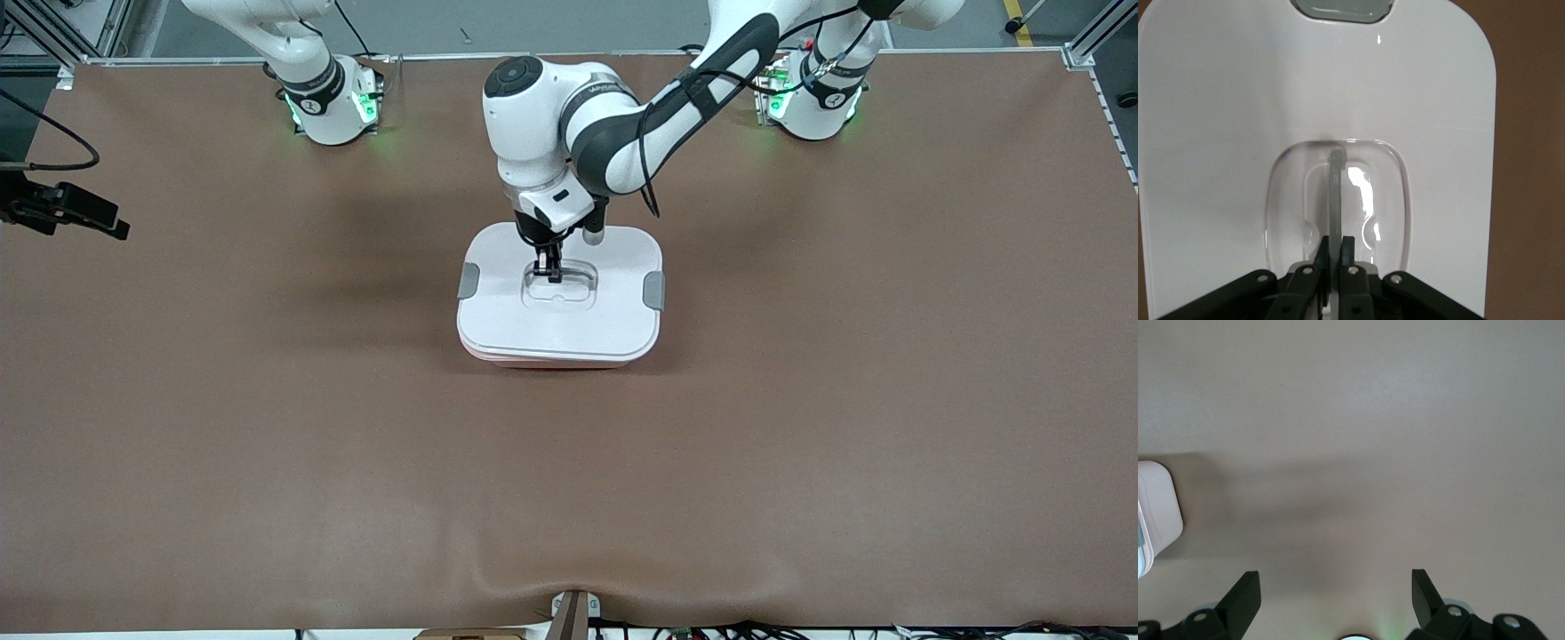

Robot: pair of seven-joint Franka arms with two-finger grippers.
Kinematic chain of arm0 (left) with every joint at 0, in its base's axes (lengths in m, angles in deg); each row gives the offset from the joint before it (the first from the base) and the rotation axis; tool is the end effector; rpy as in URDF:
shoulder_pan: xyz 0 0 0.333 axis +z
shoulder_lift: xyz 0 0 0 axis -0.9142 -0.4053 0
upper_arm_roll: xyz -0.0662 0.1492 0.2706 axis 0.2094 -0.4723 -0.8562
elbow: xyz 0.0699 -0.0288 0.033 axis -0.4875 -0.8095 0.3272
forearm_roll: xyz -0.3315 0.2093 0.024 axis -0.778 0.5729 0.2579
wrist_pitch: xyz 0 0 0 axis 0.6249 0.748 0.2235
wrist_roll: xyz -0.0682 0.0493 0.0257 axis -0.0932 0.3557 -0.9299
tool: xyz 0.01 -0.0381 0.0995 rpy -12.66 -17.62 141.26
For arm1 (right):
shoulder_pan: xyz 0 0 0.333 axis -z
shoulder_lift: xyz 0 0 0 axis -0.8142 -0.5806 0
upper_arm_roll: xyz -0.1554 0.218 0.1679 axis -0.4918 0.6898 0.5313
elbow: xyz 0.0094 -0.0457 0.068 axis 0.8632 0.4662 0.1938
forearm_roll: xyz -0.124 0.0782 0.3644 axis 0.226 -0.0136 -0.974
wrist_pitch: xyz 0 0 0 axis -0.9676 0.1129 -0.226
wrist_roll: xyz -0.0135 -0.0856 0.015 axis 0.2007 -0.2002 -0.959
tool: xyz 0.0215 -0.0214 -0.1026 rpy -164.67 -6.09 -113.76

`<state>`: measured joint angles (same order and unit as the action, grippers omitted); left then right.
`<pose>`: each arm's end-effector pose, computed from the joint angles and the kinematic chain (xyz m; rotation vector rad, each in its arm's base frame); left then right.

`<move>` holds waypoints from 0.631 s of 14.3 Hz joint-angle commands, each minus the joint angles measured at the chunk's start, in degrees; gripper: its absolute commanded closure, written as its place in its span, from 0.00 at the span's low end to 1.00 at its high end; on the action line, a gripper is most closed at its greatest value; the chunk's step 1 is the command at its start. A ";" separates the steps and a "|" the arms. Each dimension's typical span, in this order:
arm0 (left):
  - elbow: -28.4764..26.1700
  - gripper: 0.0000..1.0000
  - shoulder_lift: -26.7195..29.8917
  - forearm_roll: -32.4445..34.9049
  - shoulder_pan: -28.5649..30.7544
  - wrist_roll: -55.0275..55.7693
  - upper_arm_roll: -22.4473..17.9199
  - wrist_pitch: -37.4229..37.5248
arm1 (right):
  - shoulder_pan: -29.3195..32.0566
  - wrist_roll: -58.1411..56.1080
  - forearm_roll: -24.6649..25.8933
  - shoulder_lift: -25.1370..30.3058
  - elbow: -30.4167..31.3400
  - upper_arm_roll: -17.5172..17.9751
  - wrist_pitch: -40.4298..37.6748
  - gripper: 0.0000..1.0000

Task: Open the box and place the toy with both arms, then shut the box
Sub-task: 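Lower the lid onto the tub and press it down with the left gripper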

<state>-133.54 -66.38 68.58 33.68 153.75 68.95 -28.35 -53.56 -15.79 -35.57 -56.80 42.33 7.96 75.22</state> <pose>0.4184 -0.5755 0.3570 2.2314 2.0062 0.3655 0.5368 -0.0563 0.6074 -3.1043 0.1494 0.1474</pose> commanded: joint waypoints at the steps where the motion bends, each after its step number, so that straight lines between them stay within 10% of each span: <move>1: 0.82 1.00 -0.67 2.21 -1.08 4.80 -0.46 -0.46 | 0.54 -0.57 -0.73 0.91 0.39 0.43 0.08 0.00; 9: 1.61 1.00 -1.63 2.21 -0.90 5.86 -0.64 -0.55 | 0.28 -0.57 -0.64 0.91 0.39 0.43 -0.10 0.00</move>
<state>-133.17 -66.96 68.60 33.52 154.20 68.47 -28.69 -53.57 -15.81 -35.57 -56.80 42.33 8.15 75.22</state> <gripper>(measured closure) 0.930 0.000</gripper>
